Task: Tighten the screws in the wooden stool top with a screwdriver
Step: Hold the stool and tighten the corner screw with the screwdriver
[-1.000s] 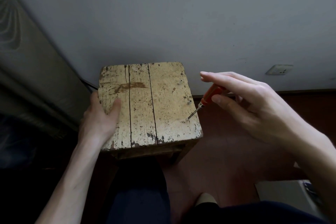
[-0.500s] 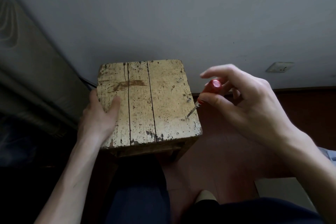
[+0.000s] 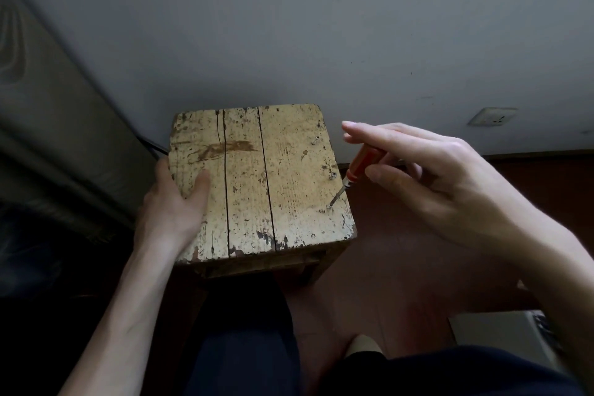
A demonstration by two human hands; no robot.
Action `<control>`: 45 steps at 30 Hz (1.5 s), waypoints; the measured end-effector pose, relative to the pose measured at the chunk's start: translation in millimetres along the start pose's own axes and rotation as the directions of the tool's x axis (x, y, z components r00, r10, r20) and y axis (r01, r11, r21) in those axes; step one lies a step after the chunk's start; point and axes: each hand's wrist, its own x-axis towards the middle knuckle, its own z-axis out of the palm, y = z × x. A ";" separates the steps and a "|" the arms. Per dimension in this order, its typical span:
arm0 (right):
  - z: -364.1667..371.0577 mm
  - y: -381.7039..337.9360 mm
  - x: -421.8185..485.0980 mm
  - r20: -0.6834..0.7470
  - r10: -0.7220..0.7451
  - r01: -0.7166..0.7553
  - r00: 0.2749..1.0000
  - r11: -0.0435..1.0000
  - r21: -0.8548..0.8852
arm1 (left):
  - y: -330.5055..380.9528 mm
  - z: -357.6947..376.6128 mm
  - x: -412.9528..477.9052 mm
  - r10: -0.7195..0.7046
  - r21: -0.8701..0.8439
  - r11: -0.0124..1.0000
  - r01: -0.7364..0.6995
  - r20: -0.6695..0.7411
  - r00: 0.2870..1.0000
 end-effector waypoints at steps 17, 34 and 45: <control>10.6 -12.7 2.7 -0.166 0.029 -0.046 0.986 0.994 -0.102 | -0.9 -0.6 -0.6 0.024 -0.021 0.999 -0.024 0.001 1.000; -1.4 -12.4 0.9 0.060 0.015 -0.013 0.998 0.999 -0.042 | 0.5 -1.1 -1.4 0.013 -0.003 1.000 -0.013 0.005 1.000; 7.6 -11.3 2.9 -0.060 0.025 -0.030 0.998 0.997 -0.073 | 0.7 -1.1 -1.0 0.007 0.005 1.000 -0.007 0.009 1.000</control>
